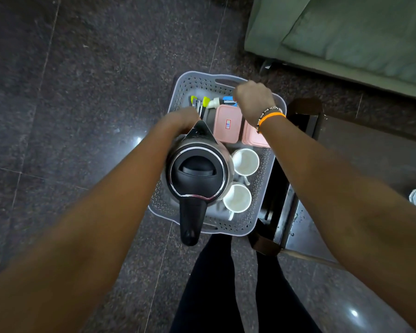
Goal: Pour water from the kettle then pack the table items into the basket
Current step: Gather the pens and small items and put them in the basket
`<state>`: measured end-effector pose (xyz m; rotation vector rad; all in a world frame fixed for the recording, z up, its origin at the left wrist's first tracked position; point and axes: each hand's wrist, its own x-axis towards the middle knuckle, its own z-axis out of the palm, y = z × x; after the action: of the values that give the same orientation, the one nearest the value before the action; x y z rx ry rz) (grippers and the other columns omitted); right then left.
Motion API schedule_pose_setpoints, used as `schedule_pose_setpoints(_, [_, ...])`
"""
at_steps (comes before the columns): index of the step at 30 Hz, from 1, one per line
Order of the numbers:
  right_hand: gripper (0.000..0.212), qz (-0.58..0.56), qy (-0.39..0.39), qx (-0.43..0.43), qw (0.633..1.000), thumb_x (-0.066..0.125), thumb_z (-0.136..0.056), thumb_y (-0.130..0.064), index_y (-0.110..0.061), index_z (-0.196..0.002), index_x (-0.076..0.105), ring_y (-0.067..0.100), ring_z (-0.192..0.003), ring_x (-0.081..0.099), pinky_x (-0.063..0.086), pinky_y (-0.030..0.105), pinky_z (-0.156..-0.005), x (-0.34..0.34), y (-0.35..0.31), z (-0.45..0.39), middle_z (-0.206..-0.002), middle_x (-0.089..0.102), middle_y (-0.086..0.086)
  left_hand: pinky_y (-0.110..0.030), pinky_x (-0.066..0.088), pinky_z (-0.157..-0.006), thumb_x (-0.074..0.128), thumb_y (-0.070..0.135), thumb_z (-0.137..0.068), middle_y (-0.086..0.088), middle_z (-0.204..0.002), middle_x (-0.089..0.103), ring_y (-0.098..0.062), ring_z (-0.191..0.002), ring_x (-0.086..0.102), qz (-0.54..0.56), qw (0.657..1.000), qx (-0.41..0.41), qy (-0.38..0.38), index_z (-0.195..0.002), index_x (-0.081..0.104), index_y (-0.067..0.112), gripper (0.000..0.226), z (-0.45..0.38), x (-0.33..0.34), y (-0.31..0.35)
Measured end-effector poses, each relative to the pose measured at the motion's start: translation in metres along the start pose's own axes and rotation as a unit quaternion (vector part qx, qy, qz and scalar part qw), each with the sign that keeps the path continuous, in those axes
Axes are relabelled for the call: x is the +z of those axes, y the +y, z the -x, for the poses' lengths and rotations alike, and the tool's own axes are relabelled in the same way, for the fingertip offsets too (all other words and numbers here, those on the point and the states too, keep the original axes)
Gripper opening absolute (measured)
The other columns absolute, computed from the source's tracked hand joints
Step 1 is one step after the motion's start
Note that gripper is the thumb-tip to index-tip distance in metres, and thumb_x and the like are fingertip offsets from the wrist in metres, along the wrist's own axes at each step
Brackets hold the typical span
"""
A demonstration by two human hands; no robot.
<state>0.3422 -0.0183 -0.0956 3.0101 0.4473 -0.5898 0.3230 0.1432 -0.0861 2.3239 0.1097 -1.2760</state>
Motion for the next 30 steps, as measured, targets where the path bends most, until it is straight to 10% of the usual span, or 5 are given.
schedule_pose_setpoints(7, [0.04,-0.134,0.02,0.059,0.989,0.041,-0.086,0.004,-0.008,-0.117,0.063,0.042,-0.11,0.057,0.047,0.045,-0.096,-0.005,0.006,0.013,-0.121,0.061,0.023,-0.019,0.034,-0.061,0.036,-0.001,-0.095,-0.005,-0.08,0.05,-0.014,-0.076,0.045,0.195,0.98,-0.021,0.045,-0.105,0.062,0.004,0.028,0.013,-0.018,-0.005])
schedule_pose_setpoints(11, [0.027,-0.336,0.097,0.108,0.931,0.053,-0.082,-0.006,-0.015,-0.097,0.073,0.026,-0.095,0.067,0.052,0.034,-0.089,-0.019,0.012,0.036,-0.103,0.073,0.01,-0.017,0.045,-0.08,0.039,0.009,-0.098,-0.006,-0.12,0.059,-0.015,-0.101,0.056,0.29,0.951,0.038,0.103,-0.124,0.057,0.012,0.032,0.047,-0.034,0.012])
schedule_pose_setpoints(15, [0.01,-0.447,0.143,0.114,0.876,0.065,-0.08,-0.013,-0.013,-0.086,0.073,0.001,-0.063,0.058,0.046,0.013,-0.069,-0.033,0.018,0.08,-0.082,0.071,-0.001,-0.012,0.045,-0.072,0.043,0.015,-0.097,0.001,-0.091,0.058,-0.009,-0.082,0.054,0.346,0.919,0.101,0.158,-0.106,0.062,0.015,0.021,0.089,-0.019,0.055])
schedule_pose_setpoints(22, [0.015,-0.517,0.173,0.155,0.824,0.06,-0.087,-0.017,-0.007,-0.078,0.069,0.009,-0.067,0.055,0.039,0.02,-0.063,-0.022,0.058,0.179,-0.072,0.066,0.003,-0.017,0.044,-0.064,0.048,0.008,-0.09,0.005,-0.075,0.06,0.001,-0.057,0.05,0.387,0.867,0.178,0.259,-0.076,0.061,0.026,0.026,0.125,0.082,0.138])
schedule_pose_setpoints(30, [0.015,-0.522,0.201,0.256,0.789,0.06,-0.086,-0.014,-0.012,-0.075,0.07,-0.007,-0.057,0.052,0.035,0.006,-0.057,0.05,0.178,0.315,-0.063,0.056,-0.009,-0.04,0.051,-0.08,0.049,0.011,-0.091,0.008,-0.07,0.058,-0.012,-0.072,0.054,0.361,0.914,0.111,0.149,-0.077,0.065,0.024,0.025,0.124,0.269,0.233])
